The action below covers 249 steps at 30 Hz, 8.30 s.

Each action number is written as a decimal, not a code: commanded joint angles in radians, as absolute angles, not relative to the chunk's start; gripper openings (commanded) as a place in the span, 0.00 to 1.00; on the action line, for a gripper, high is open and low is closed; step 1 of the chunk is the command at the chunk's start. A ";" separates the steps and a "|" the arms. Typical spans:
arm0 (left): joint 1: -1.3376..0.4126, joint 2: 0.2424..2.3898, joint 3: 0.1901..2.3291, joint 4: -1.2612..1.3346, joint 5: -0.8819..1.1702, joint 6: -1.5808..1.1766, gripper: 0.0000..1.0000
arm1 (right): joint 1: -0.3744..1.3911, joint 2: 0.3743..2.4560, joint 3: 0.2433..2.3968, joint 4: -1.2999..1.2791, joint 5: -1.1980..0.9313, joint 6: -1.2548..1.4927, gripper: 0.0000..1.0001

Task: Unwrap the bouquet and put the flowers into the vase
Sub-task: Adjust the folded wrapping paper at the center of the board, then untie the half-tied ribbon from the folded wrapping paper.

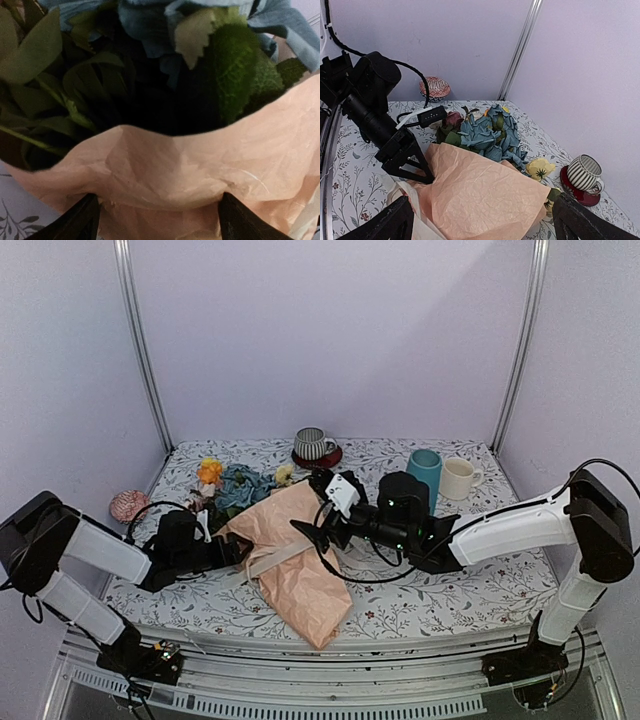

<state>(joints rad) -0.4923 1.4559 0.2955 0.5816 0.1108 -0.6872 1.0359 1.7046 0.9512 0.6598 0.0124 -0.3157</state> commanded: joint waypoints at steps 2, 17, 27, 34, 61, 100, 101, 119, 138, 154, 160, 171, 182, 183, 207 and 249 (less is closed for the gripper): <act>-0.448 1.545 0.345 0.695 0.124 -0.714 0.84 | 1.042 1.670 0.923 0.659 0.002 -0.273 0.99; -0.383 1.524 0.416 0.670 0.210 -0.633 0.83 | 1.042 1.664 0.952 0.642 0.001 -0.318 0.99; -0.404 1.104 0.356 0.305 0.259 -0.578 0.81 | 1.044 1.647 0.982 0.569 -0.065 -0.313 0.99; -0.424 0.911 0.308 0.230 0.279 -0.554 0.80 | 1.049 1.600 0.974 0.455 -0.074 -0.273 0.99; -0.588 0.934 0.310 0.260 0.261 -0.466 0.73 | 1.054 1.784 1.106 0.291 -0.129 -0.199 0.78; -0.604 1.101 0.380 0.253 0.271 -0.442 0.58 | 1.013 1.774 1.128 0.285 -0.039 -0.172 0.03; -0.606 1.100 0.380 0.248 0.268 -0.442 0.58 | 0.999 1.758 1.107 0.296 -0.038 -0.146 0.03; -0.621 1.074 0.398 0.207 0.247 -0.442 0.58 | 0.938 1.580 0.758 0.384 0.135 0.121 0.09; -0.647 1.090 0.413 0.205 0.235 -0.441 0.61 | 1.006 1.557 0.928 0.258 -0.027 -0.121 0.30; -0.657 1.106 0.413 0.196 0.221 -0.431 0.61 | 1.077 1.788 1.201 0.122 -0.106 -0.229 0.33; -0.659 1.158 0.432 0.201 0.236 -0.420 0.59 | 1.087 1.861 1.290 0.032 -0.095 -0.254 0.35; -0.659 1.244 0.478 0.197 0.172 -0.396 0.54 | 1.098 1.979 1.401 -0.066 0.017 -0.261 0.45; -0.658 1.357 0.541 0.197 0.137 -0.386 0.29 | 1.100 1.896 1.317 -0.005 0.025 -0.255 0.11; -0.658 1.364 0.545 0.195 0.136 -0.384 0.17 | 1.100 1.883 1.303 0.006 0.034 -0.251 0.11; -0.653 1.272 0.494 0.101 0.006 -0.415 0.00 | 0.970 1.562 0.839 0.180 0.369 0.160 0.14; -0.653 1.224 0.494 0.081 0.024 -0.422 0.00 | 1.106 1.834 1.238 0.009 0.135 -0.177 0.58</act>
